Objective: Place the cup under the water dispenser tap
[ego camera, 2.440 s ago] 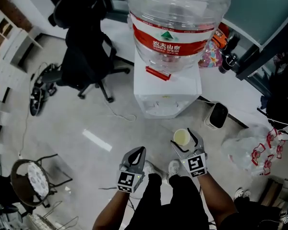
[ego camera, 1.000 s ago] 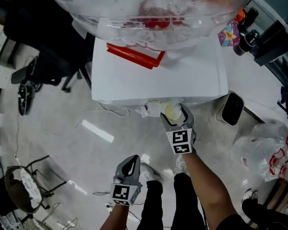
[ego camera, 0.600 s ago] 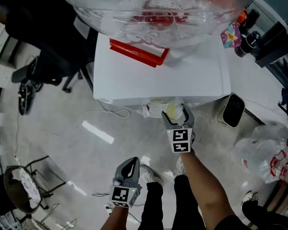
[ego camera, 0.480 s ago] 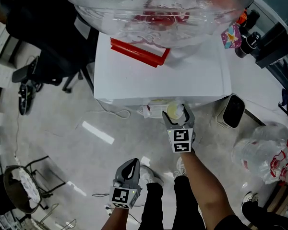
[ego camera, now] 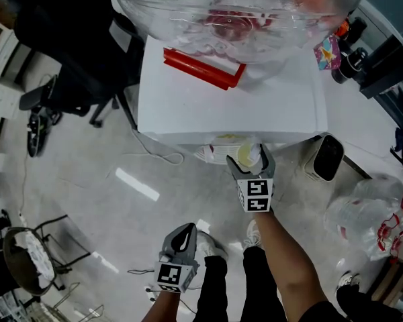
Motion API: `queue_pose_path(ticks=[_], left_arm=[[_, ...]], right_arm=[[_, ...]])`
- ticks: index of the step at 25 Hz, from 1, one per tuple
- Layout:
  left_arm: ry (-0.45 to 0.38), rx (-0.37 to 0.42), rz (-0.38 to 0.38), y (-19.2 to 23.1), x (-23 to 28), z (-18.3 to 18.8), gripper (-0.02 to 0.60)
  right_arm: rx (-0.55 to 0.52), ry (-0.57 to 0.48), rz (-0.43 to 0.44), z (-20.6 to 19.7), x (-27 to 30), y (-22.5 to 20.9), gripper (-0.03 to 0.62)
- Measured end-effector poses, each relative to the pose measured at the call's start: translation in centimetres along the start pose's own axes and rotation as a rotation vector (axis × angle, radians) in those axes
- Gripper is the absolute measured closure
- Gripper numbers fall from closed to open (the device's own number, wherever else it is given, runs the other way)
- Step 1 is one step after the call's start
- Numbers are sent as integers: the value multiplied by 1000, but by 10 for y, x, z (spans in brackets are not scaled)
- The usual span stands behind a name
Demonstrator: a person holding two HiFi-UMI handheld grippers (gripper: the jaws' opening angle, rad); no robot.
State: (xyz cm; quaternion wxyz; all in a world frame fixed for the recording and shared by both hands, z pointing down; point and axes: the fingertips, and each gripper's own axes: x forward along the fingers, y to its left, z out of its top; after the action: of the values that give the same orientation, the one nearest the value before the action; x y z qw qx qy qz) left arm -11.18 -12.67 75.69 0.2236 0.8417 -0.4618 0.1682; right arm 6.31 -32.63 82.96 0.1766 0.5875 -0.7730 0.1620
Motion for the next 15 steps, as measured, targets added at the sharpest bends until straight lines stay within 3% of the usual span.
queue_pose_path(ticks=[7,13,15], left_arm=[[-10,6,3,-2,-6,12,571],[-36,9,-27,-19,-10,46,571],[-51,24,-44,-26,-12,66,571]], right_arm=[[-19,-2,9,5,-29,2,111],[-146,-1,183,31,-103,45,126],[-178,-19,220,50,-136,59,170]])
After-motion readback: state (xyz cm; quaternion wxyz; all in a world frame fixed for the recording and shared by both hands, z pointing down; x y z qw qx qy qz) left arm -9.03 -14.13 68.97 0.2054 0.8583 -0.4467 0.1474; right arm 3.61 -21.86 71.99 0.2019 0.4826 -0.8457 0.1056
